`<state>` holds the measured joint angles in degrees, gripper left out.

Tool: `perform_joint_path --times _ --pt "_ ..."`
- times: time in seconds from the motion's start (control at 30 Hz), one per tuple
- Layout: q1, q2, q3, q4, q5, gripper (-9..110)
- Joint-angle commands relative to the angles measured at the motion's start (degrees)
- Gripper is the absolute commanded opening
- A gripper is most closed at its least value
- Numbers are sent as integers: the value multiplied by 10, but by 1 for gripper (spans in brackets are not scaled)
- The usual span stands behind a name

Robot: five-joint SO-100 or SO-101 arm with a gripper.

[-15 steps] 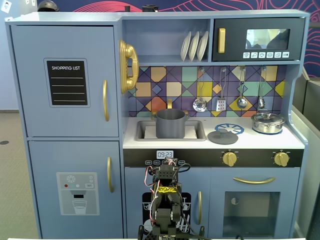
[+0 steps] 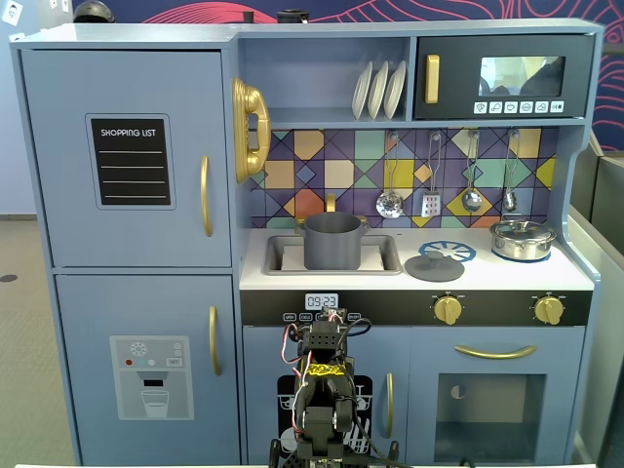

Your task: Pick up the lid from the counter and put it on the gray recipient

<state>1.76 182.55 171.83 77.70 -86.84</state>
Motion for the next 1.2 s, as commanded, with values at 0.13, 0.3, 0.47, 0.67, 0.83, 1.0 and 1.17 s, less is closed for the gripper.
perform_joint_path --times 0.13,0.3,0.47,0.67,0.83,1.0,1.17 --pt "-11 -65 -108 74 37 0" --pt "15 -136 -268 54 4 0" --pt "70 -189 -414 4 -53 0" --pt "194 -201 -452 -227 -91 0" --pt "264 -215 -436 -390 -102 1" --pt "330 -244 -379 -554 -78 18" --pt "358 -295 -332 -685 -76 24"
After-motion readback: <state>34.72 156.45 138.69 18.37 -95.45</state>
